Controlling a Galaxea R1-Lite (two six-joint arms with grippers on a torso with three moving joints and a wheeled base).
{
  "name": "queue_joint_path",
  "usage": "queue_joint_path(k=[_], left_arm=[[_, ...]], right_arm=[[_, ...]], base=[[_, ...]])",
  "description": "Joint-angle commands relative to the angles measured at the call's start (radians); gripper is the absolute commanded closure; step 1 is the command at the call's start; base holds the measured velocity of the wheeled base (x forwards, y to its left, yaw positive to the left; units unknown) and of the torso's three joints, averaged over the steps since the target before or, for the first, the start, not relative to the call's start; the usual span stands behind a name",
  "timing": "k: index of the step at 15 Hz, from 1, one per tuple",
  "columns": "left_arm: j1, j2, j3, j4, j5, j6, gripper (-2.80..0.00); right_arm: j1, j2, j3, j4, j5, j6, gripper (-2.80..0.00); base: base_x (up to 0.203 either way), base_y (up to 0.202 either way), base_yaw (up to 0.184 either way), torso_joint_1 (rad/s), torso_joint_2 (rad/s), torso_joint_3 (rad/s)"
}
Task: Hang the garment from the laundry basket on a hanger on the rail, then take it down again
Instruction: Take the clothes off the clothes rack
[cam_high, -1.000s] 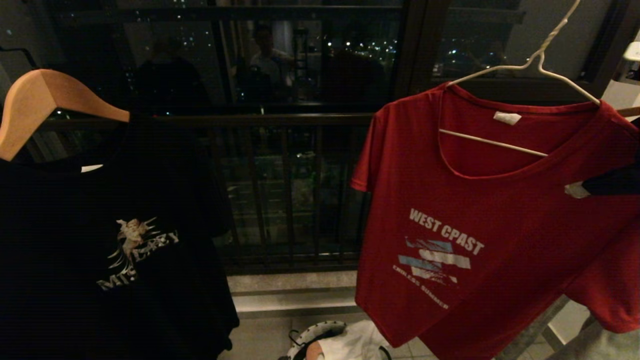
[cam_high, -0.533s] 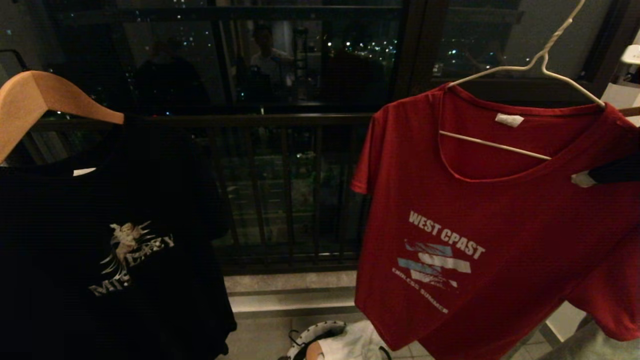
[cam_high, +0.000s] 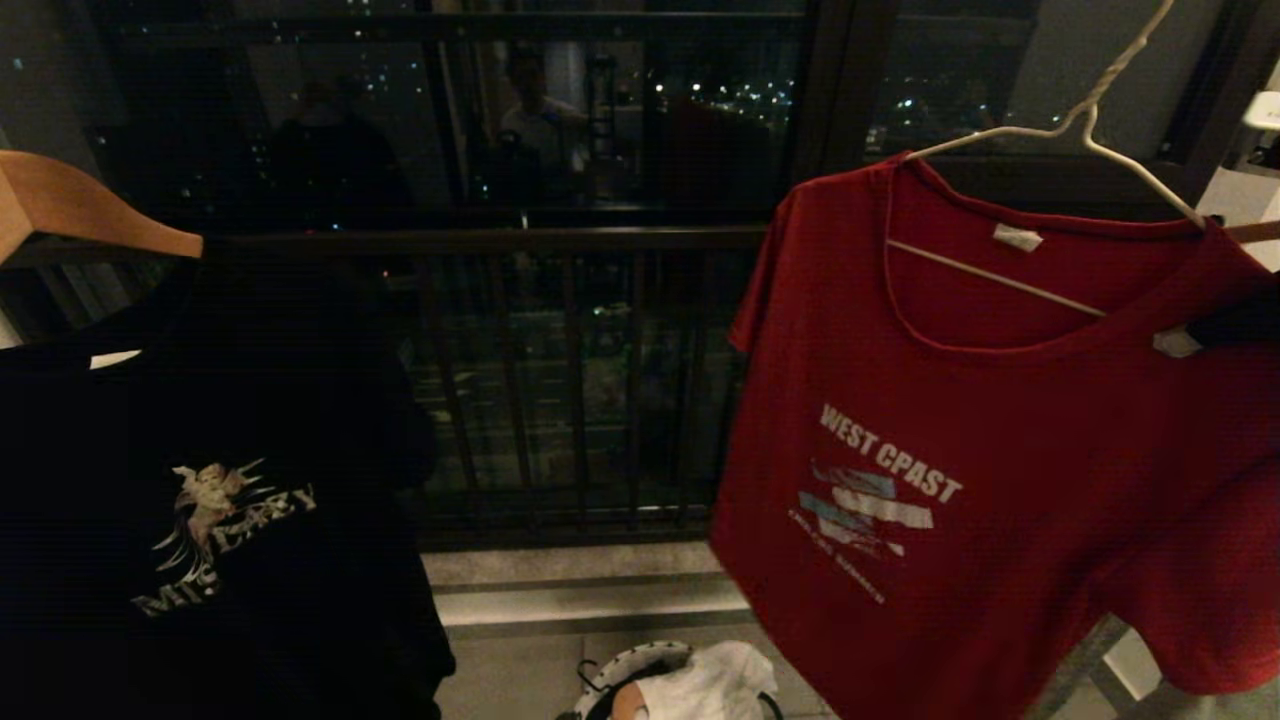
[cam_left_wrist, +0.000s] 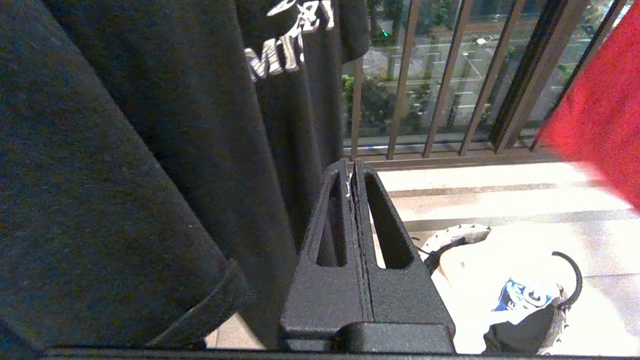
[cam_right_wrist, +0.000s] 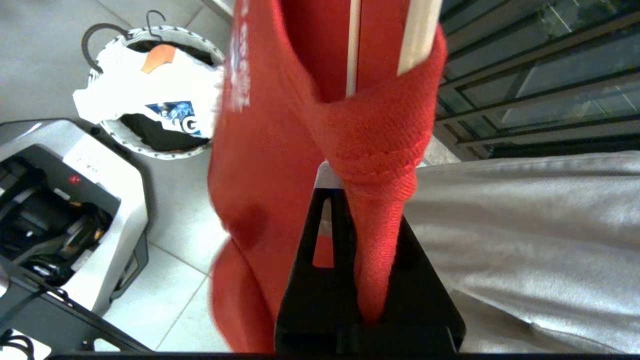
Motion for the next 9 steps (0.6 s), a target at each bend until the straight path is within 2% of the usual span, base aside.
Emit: queue_joint_path(k=[1,9], left_arm=[[0.000,-0.002,0.000,0.000,0.000,0.000,0.00],[0.000,-0.002,0.000,0.000,0.000,0.000,0.00]], right_arm=[[0.000,-0.005,0.000,0.006,0.002,-0.005,0.00],[0.000,-0.047,0.001,0.006,0.044,0.003,0.00]], base=[[0.000,0.000,0.000,0.000,0.00,0.000],[0.000,0.000,0.000,0.000,0.00,0.000]])
